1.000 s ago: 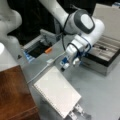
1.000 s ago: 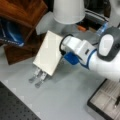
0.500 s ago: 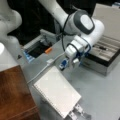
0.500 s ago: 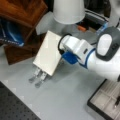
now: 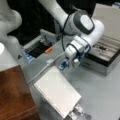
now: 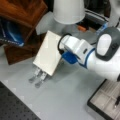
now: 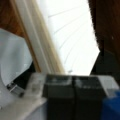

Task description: Turn off the lamps. Pick up the book. Place the book on the shelf position.

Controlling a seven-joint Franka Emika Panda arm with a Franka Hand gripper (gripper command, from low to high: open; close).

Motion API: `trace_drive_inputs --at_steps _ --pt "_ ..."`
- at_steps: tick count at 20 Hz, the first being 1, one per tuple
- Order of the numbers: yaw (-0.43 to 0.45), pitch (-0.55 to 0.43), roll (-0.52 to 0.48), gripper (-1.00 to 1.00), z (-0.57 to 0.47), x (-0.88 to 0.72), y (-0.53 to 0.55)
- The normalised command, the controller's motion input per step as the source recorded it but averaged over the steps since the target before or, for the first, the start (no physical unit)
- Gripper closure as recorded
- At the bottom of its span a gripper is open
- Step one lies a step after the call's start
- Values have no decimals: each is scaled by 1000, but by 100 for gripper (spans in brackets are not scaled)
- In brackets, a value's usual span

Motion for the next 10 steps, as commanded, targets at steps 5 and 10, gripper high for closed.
trace_drive_inputs --at_steps 5,10 --pt "-172 -130 -327 -100 -188 360 128" --pt "-161 -107 -319 -100 -191 332 115"
